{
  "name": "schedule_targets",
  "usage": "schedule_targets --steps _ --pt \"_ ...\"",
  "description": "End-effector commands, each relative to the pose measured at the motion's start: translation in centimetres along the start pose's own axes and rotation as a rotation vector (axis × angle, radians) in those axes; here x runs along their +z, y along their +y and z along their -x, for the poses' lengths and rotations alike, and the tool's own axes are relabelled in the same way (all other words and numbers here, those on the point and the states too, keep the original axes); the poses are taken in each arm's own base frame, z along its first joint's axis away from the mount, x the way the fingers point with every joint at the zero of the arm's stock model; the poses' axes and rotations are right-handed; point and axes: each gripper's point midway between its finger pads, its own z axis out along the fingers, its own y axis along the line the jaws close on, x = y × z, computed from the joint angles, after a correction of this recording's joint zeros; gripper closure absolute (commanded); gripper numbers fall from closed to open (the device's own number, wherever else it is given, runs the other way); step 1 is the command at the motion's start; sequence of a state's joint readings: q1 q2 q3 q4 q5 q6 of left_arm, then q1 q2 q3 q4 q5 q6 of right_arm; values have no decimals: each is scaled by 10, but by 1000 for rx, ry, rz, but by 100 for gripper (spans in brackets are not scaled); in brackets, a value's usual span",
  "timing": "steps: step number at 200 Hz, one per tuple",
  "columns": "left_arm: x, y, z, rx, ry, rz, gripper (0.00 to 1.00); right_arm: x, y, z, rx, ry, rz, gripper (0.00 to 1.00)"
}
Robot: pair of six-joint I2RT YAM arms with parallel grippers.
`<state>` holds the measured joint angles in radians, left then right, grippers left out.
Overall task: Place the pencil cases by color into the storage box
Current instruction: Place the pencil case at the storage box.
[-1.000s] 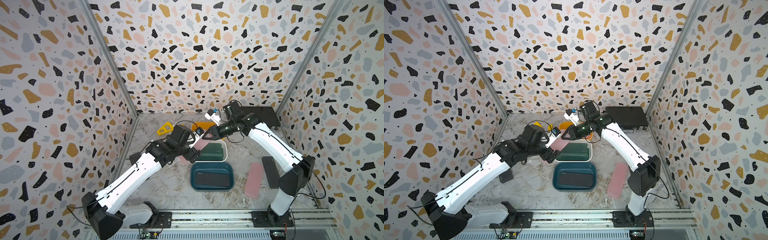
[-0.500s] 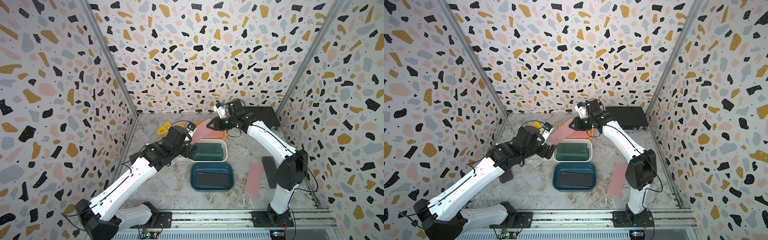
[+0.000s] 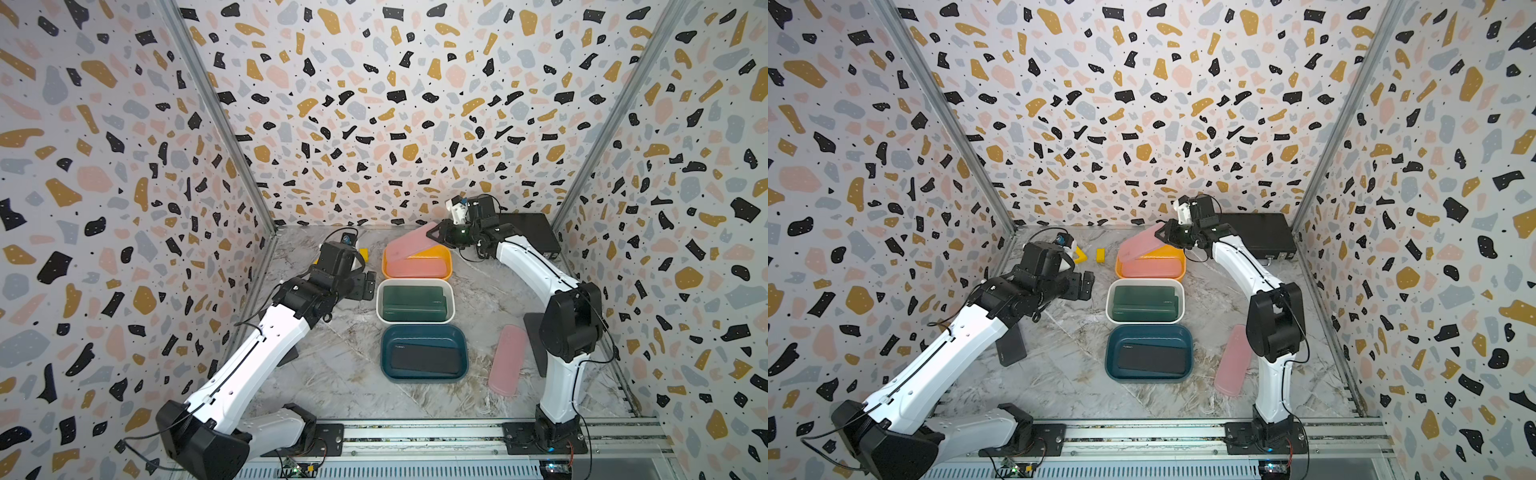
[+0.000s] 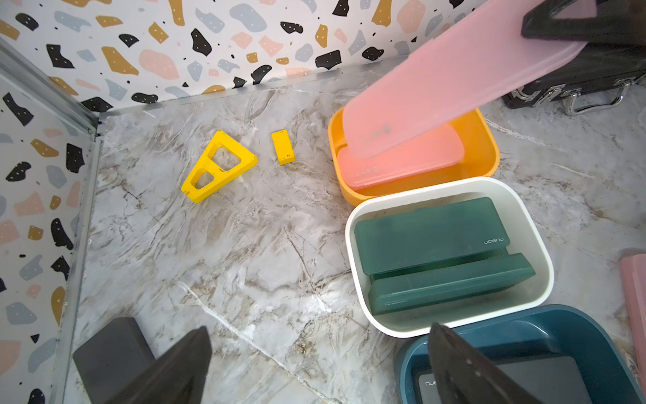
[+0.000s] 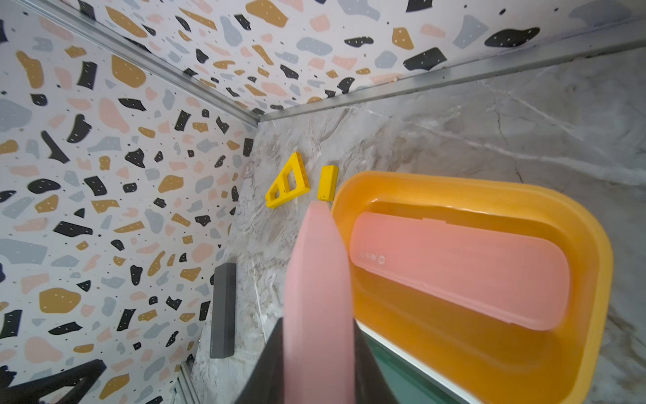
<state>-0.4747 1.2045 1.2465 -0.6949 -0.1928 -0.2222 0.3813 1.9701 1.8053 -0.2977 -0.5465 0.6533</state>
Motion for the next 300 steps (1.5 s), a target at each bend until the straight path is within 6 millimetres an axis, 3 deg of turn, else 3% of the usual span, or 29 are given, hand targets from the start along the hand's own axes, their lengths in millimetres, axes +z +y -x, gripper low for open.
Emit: schedule_targets --steps 1,74,221,300 --pt "-1 4 -3 -49 2 -13 0 -3 22 25 -8 -63 87 87" --pt "8 32 -17 -168 57 31 0 21 -15 10 51 -20 65 86" --pt "13 44 -32 -201 101 58 0 49 -73 -19 125 35 5 82" --pt "17 47 -41 -203 137 76 0 50 -107 -43 146 85 -79 62"
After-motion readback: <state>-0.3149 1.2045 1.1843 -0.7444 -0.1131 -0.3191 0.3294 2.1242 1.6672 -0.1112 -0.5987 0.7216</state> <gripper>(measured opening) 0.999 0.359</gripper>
